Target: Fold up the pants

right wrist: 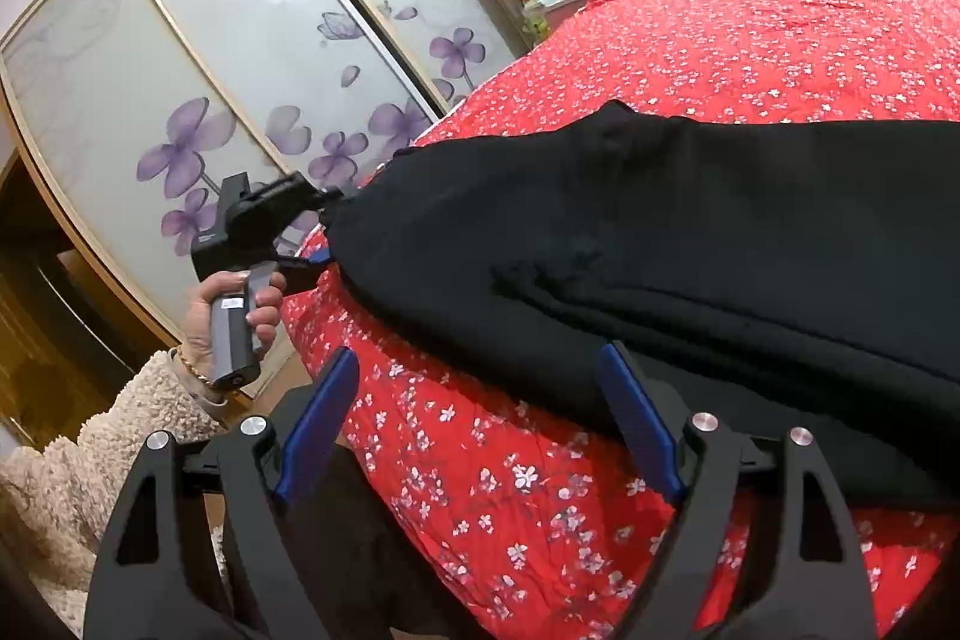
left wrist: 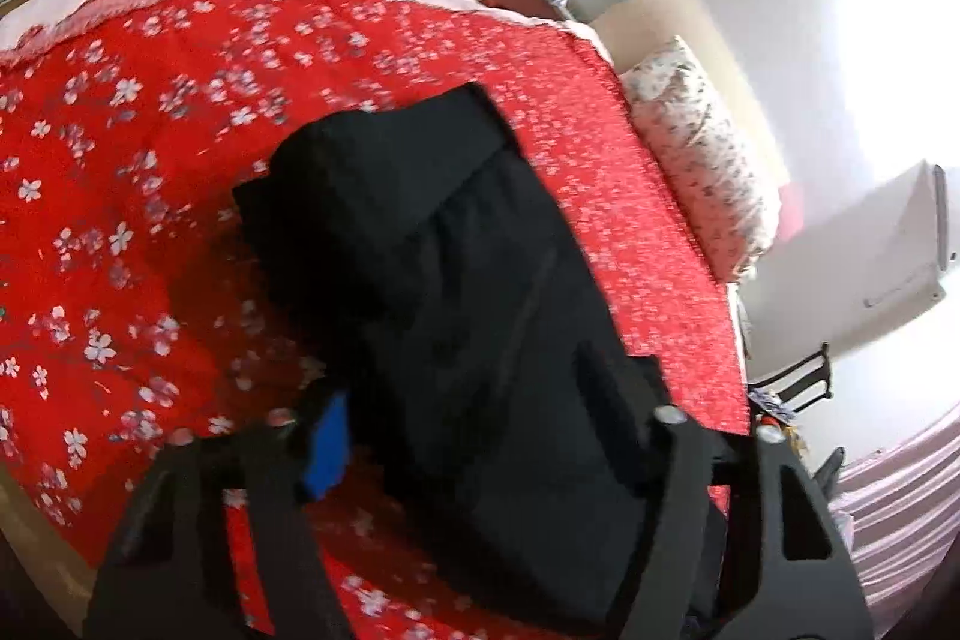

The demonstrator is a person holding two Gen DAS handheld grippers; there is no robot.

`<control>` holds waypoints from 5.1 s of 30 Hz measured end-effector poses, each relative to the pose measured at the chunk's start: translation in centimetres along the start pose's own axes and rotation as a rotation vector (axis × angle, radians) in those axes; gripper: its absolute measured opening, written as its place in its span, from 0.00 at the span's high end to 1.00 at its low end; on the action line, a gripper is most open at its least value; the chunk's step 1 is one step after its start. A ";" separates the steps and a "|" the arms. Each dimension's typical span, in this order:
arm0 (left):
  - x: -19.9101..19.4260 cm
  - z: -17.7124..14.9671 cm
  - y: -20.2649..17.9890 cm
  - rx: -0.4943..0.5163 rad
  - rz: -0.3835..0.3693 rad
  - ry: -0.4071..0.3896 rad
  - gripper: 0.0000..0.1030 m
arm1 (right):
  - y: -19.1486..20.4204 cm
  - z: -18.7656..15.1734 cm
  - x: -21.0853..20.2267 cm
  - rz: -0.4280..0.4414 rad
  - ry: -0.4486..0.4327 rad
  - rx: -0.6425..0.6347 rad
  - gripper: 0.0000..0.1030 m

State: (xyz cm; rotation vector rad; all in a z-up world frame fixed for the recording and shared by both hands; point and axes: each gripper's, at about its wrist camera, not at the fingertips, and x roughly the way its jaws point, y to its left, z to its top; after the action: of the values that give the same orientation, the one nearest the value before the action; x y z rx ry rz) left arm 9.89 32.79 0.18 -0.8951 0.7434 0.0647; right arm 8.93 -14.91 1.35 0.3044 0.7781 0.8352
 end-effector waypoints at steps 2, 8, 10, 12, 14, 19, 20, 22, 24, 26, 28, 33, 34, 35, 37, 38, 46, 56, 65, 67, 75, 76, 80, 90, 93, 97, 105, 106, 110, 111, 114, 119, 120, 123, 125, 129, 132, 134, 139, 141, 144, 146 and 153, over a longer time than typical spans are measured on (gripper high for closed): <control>0.1 0.0 0.7 -0.018 0.038 -0.007 0.65 | 0.0 0.0 0.0 -0.001 0.001 -0.002 0.19; -1.2 -0.2 0.2 0.010 0.055 -0.041 0.89 | -0.1 0.2 -0.7 0.010 -0.018 0.012 0.19; -2.1 -0.2 -1.8 0.087 0.073 -0.075 0.90 | -0.4 0.4 -1.4 0.016 -0.042 0.019 0.19; -2.9 -0.3 -3.9 0.160 0.083 -0.100 0.91 | -0.7 0.6 -2.4 0.020 -0.075 0.031 0.19; -3.6 -0.4 -6.8 0.246 0.096 -0.124 0.91 | -1.1 0.8 -3.3 0.026 -0.107 0.046 0.19; -5.0 -1.8 -13.8 0.419 0.081 -0.166 0.91 | -2.4 1.5 -6.4 0.033 -0.208 0.091 0.18; -5.2 -2.4 -15.3 0.452 0.074 -0.172 0.91 | -2.6 1.6 -7.3 0.033 -0.236 0.096 0.18; -5.2 -3.6 -18.2 0.519 0.058 -0.179 0.91 | -3.2 1.7 -8.4 0.029 -0.275 0.114 0.18; -4.9 -5.0 -21.3 0.590 0.037 -0.178 0.91 | -4.2 1.7 -9.9 0.019 -0.327 0.149 0.18; -4.7 -7.3 -24.3 0.669 0.008 -0.169 0.91 | -5.1 1.7 -11.2 0.009 -0.379 0.182 0.18; -4.2 -9.8 -27.0 0.732 -0.026 -0.150 0.91 | -6.4 1.6 -13.3 -0.009 -0.461 0.233 0.18; -1.7 -16.7 -32.1 0.841 -0.135 -0.055 0.91 | -9.4 1.1 -17.6 -0.062 -0.634 0.351 0.18; -1.1 -18.0 -32.7 0.858 -0.155 -0.037 0.91 | -10.0 0.9 -18.2 -0.070 -0.661 0.375 0.17; -0.3 -19.6 -33.4 0.875 -0.174 -0.019 0.91 | -10.5 0.6 -18.9 -0.080 -0.687 0.400 0.17; 2.0 -22.9 -34.1 0.891 -0.208 0.050 0.91 | -11.7 0.1 -20.3 -0.107 -0.740 0.452 0.17; 3.3 -24.6 -34.3 0.897 -0.211 0.101 0.91 | -12.4 -0.2 -20.9 -0.119 -0.764 0.483 0.17; 9.6 -31.8 -32.6 0.963 -0.127 0.262 0.91 | -15.1 -0.9 -22.0 -0.116 -0.758 0.600 0.17; 8.3 -36.3 -34.2 1.106 -0.146 0.253 0.90 | -15.3 -0.7 -21.6 -0.140 -0.762 0.598 0.17; 7.8 -36.9 -32.9 1.146 -0.115 0.248 0.83 | -14.5 -0.1 -20.7 -0.087 -0.705 0.526 0.17; 6.7 -36.2 -32.2 1.131 -0.137 0.260 0.80 | -14.1 0.2 -20.5 -0.053 -0.697 0.502 0.17; 6.2 -35.3 -31.2 0.965 -0.186 0.266 0.78 | -11.8 1.1 -19.9 -0.022 -0.689 0.381 0.17; 6.2 -35.9 -31.8 0.979 -0.169 0.246 0.79 | -11.9 1.1 -19.6 -0.020 -0.688 0.388 0.17; 6.8 -36.8 -33.2 0.992 -0.120 0.195 0.77 | -12.0 1.2 -19.1 -0.025 -0.667 0.404 0.17; 2.9 -38.2 -32.8 1.173 -0.242 0.061 0.02 | -12.9 1.7 -20.4 0.240 -0.576 0.366 0.16; 1.0 -35.7 -31.6 1.094 -0.269 0.011 0.02 | -13.5 1.6 -20.7 0.206 -0.539 0.380 0.14; -0.2 -30.9 -29.3 0.983 -0.208 -0.042 0.02 | -13.7 1.4 -19.7 0.255 -0.450 0.420 0.14; 3.1 -25.6 -22.5 0.796 -0.058 0.102 0.02 | -16.4 -0.7 -15.4 0.043 -0.181 0.607 0.31; 3.4 -25.8 -22.5 0.801 -0.064 0.103 0.02 | -16.7 -0.8 -15.7 0.072 -0.190 0.629 0.32; 1.4 -24.8 -22.9 0.788 -0.186 0.022 0.02 | -15.0 0.2 -17.9 0.039 -0.285 0.526 0.17; 1.0 -24.3 -23.1 0.778 -0.205 0.005 0.02 | -14.1 1.0 -18.9 0.002 -0.348 0.460 0.13; 1.8 -21.3 -24.8 0.729 -0.240 0.006 0.02 | -13.8 2.9 -19.1 0.024 -0.386 0.428 0.10; 7.4 -16.7 -26.3 0.585 -0.258 0.142 0.02 | -15.5 5.9 -16.0 -0.021 -0.304 0.451 0.10; 8.6 -16.2 -26.5 0.574 -0.233 0.161 0.02 | -15.5 6.3 -15.5 -0.033 -0.294 0.443 0.10; 10.7 -16.1 -26.9 0.611 -0.156 0.171 0.02 | -15.6 7.2 -14.0 -0.090 -0.261 0.410 0.10; 12.0 -16.3 -27.5 0.651 -0.113 0.176 0.02 | -15.6 7.4 -13.4 -0.114 -0.243 0.394 0.10; 14.9 -16.9 -28.1 0.702 0.000 0.216 0.02 | -16.8 7.3 -11.2 -0.224 -0.177 0.429 0.10; 16.3 -18.8 -28.6 0.829 0.136 0.177 0.02 | -17.6 6.6 -10.5 -0.224 -0.171 0.455 0.10; 16.6 -19.8 -29.0 0.896 0.195 0.151 0.02 | -17.6 6.4 -10.7 -0.216 -0.179 0.464 0.10; 16.4 -19.4 -28.5 0.878 0.177 0.148 0.02 | -18.3 6.2 -11.3 -0.154 -0.213 0.510 0.10; 16.3 -19.5 -28.5 0.884 0.182 0.144 0.02 | -18.6 5.9 -11.5 -0.127 -0.224 0.523 0.10; 16.4 -19.5 -28.7 0.886 0.186 0.141 0.02 | -18.6 5.9 -11.6 -0.116 -0.226 0.515 0.10; 16.0 -19.7 -28.6 0.886 0.202 0.131 0.02 | -17.9 6.0 -11.8 -0.147 -0.208 0.477 0.10; 12.5 -20.2 -27.2 0.923 0.242 0.074 0.02 | -14.1 5.9 -13.0 -0.142 -0.136 0.325 0.09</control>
State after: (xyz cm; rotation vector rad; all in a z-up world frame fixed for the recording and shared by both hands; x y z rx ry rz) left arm 17.40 -2.42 3.17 0.0735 0.8329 -0.0961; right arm 15.49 -33.67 4.48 0.5818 0.7968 0.5467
